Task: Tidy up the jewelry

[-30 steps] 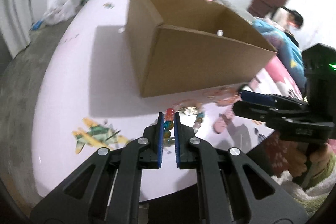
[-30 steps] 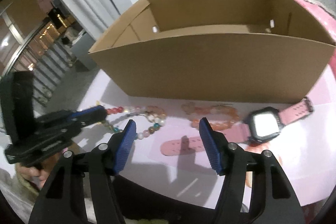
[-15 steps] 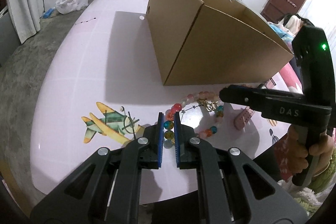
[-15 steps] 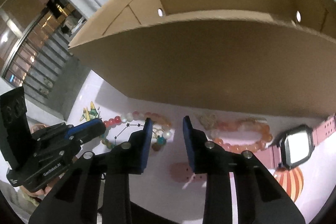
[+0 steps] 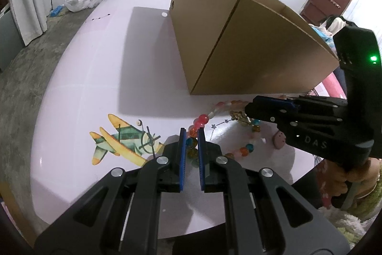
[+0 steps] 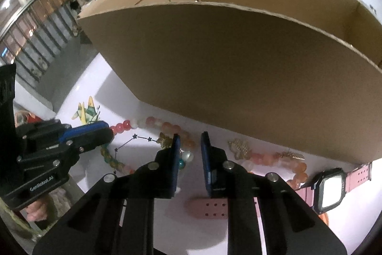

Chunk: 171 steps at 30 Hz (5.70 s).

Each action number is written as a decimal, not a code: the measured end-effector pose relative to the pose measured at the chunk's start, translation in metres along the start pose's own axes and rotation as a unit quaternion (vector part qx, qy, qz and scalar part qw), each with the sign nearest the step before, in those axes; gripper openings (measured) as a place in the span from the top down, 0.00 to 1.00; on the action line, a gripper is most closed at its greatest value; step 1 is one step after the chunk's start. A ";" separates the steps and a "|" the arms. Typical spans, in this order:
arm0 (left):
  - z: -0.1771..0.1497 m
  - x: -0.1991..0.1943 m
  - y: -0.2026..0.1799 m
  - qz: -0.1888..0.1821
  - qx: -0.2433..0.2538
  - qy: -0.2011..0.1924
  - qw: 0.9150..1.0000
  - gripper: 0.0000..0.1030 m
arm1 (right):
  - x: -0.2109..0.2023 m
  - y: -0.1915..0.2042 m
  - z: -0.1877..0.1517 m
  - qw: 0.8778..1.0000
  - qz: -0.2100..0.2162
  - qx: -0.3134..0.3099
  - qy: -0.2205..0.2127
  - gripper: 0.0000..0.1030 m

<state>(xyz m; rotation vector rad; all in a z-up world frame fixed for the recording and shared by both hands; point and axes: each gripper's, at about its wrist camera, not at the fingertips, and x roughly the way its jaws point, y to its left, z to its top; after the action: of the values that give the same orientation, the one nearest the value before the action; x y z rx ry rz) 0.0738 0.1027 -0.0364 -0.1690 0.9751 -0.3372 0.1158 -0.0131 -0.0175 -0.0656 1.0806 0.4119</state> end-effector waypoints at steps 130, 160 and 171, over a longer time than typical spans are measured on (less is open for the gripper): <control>-0.015 0.020 -0.138 -0.020 0.222 0.001 0.975 0.36 | -0.111 -0.185 -0.090 0.957 -0.062 0.266 -0.101 0.35; -0.028 0.031 -0.132 -0.014 0.231 0.011 0.973 0.63 | -0.086 -0.182 -0.086 0.969 -0.114 0.214 -0.037 0.89; -0.037 0.023 -0.128 -0.012 0.230 0.007 0.973 0.63 | -0.112 -0.146 -0.092 0.988 -0.087 0.117 -0.051 0.38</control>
<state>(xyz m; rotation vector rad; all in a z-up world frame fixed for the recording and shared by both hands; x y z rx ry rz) 0.0292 -0.0252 -0.0376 0.2451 0.8849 -0.5780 0.0457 -0.2040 0.0139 0.0685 1.0063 0.1270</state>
